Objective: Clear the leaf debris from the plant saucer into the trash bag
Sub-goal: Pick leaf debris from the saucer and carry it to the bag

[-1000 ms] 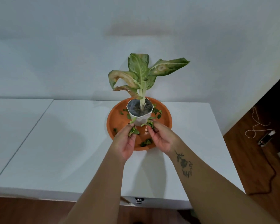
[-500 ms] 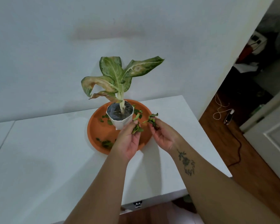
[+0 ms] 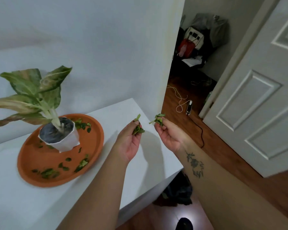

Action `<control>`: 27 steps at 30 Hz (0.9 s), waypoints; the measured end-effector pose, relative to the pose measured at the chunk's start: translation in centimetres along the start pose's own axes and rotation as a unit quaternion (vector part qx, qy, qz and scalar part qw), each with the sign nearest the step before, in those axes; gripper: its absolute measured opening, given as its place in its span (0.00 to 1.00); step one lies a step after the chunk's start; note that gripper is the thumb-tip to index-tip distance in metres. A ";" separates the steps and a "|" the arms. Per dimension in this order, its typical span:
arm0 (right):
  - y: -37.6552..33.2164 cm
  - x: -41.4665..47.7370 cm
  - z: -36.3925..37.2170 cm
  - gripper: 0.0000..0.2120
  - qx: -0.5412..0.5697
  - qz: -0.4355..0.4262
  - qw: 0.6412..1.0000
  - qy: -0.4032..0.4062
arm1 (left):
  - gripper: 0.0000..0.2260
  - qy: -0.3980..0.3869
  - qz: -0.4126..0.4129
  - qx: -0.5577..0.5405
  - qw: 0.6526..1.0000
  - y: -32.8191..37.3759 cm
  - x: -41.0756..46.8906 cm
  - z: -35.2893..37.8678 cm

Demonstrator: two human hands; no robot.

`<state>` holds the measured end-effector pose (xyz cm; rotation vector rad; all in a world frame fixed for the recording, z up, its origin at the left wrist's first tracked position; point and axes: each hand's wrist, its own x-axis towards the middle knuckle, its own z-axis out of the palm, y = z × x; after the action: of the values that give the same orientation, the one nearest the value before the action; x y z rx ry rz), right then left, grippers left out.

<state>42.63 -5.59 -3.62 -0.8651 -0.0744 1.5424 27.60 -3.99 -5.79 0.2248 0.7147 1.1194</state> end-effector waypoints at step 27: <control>-12.9 9.7 -23.2 0.07 0.016 0.125 0.987 0.096 | 0.05 0.135 -0.028 -0.038 0.990 -26.1 10.3 6.0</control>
<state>66.94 -4.66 -17.92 -1.0233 0.2057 1.6785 53.23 -5.37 -18.60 -0.0127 0.9112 1.1322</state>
